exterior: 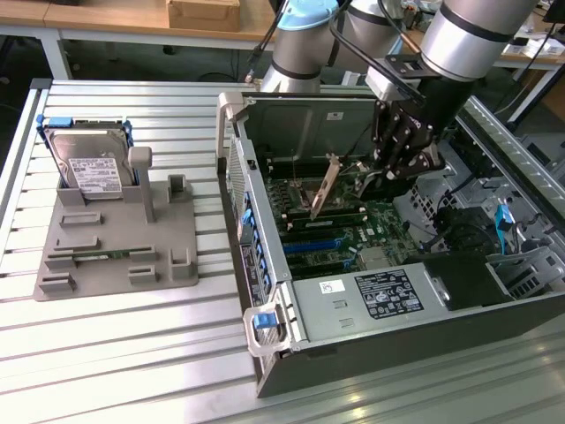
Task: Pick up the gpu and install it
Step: 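Insert the gpu into the slot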
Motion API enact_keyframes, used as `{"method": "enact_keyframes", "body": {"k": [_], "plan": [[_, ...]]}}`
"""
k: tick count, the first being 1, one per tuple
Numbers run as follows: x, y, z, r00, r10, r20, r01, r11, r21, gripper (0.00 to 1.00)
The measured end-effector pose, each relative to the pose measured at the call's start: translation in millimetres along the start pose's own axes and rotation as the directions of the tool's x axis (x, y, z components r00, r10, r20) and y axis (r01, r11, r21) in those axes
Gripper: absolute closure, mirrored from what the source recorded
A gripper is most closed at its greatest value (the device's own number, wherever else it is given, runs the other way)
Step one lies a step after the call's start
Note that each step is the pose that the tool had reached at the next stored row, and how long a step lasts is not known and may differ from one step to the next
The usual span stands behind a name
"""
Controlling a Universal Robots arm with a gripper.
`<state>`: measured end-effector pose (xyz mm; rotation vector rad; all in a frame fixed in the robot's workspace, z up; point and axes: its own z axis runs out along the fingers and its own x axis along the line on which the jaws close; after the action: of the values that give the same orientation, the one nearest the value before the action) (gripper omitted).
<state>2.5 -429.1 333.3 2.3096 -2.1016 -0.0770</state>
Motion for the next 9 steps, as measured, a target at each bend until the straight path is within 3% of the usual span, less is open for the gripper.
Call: {"method": "enact_keyframes", "body": {"k": [3, 9], "plan": [[0.2, 3.8, 2.3, 1.0, 0.0, -0.0002, 0.0, 1.0, -0.0001, 0.74], [1.9, 25.3, 9.9, 1.0, 0.001, -0.0003, -0.001, 1.0, -0.0002, 0.74]]}}
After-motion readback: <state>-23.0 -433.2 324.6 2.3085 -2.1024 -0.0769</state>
